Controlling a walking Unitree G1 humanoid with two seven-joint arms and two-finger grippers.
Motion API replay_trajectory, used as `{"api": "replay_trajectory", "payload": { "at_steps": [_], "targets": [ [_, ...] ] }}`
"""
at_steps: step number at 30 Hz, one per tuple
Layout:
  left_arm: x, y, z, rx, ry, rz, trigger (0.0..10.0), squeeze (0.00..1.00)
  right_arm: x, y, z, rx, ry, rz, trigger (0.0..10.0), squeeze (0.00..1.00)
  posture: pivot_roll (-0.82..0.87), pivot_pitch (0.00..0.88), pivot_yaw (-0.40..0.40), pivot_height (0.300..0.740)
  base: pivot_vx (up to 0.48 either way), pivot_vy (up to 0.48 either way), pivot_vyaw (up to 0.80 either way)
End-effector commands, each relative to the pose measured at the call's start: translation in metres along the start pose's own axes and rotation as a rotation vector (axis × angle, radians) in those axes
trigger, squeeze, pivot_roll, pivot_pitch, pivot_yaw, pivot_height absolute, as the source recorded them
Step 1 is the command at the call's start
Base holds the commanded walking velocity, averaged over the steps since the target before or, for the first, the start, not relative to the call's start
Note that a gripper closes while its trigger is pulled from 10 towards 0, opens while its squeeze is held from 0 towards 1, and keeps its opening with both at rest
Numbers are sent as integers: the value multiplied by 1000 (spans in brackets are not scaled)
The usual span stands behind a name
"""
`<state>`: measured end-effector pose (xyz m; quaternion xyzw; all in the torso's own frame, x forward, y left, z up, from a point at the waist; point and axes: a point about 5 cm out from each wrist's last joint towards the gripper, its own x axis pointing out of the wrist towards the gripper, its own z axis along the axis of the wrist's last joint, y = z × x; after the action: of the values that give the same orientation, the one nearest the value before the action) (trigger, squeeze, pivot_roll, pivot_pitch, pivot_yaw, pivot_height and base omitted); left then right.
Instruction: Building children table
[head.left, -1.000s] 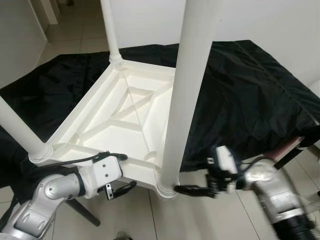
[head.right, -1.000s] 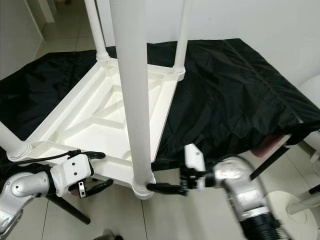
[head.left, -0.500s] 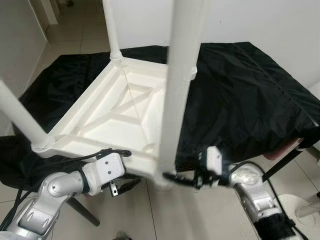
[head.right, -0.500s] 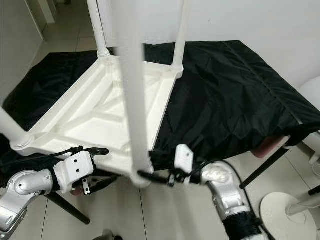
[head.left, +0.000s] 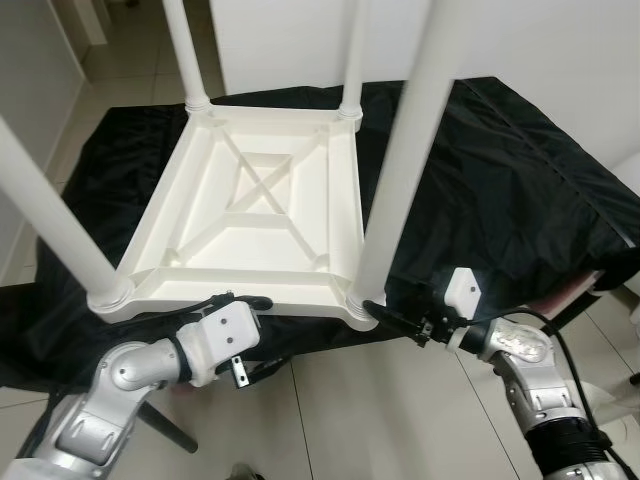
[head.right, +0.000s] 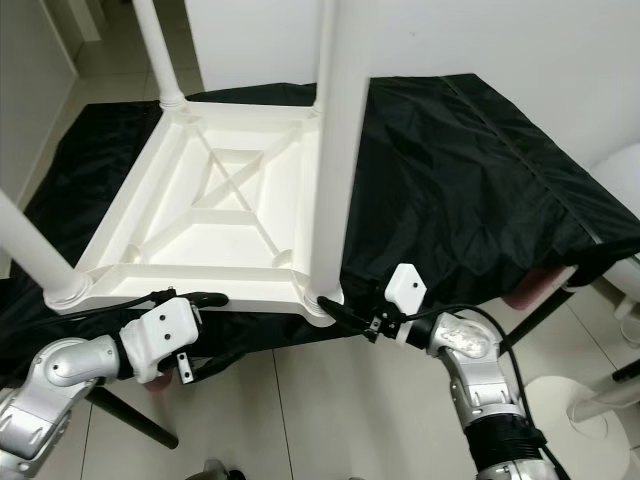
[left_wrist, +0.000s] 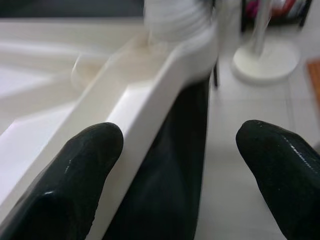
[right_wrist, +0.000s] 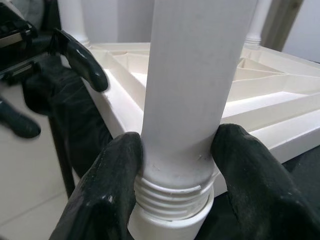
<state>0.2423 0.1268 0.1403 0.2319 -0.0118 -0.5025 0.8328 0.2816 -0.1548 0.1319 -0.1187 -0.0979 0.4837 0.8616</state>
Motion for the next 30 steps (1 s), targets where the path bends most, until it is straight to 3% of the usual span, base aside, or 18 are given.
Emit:
{"api": "replay_trajectory", "payload": {
  "at_steps": [1,6,8,10,12,19,23,27,28,30],
  "targets": [
    [4,0,6,-19,-27,42,10000,0,9,1,-4,14,19,-11,10000,0,-30,117,36,740,0,0,0],
    [14,-2,14,-36,-72,45,10000,0,24,-3,-2,9,-15,-67,10000,0,-30,120,32,740,0,0,0],
    [20,-6,17,-47,-89,47,10000,0,28,-14,-2,-4,-12,-147,10000,0,-30,122,32,740,0,0,0],
    [21,-8,18,-51,-94,47,10000,0,28,-19,-3,-14,-4,-187,10000,0,-29,122,31,740,0,0,0],
    [22,-13,19,-70,-103,55,10000,0,16,-32,-4,-16,13,-252,10000,0,-24,122,27,740,0,0,0],
    [19,-12,19,-96,-97,79,10000,0,-6,-30,-7,-2,54,-150,10000,0,-26,128,28,740,0,0,0],
    [21,-9,21,-121,-112,88,10000,0,0,-30,-4,13,37,-139,10000,0,-35,129,36,740,0,0,0],
    [25,-4,27,-116,-139,98,10000,0,11,-41,-4,108,50,-172,10000,0,-36,128,37,740,0,0,0],
    [26,-3,28,-121,-140,101,10000,0,12,-42,-4,104,50,-177,10000,63,-38,128,41,740,0,0,0],
    [26,-3,28,-124,-140,102,10000,0,13,-42,-4,99,48,-180,10000,63,-38,128,41,740,0,0,0]
  ]
}}
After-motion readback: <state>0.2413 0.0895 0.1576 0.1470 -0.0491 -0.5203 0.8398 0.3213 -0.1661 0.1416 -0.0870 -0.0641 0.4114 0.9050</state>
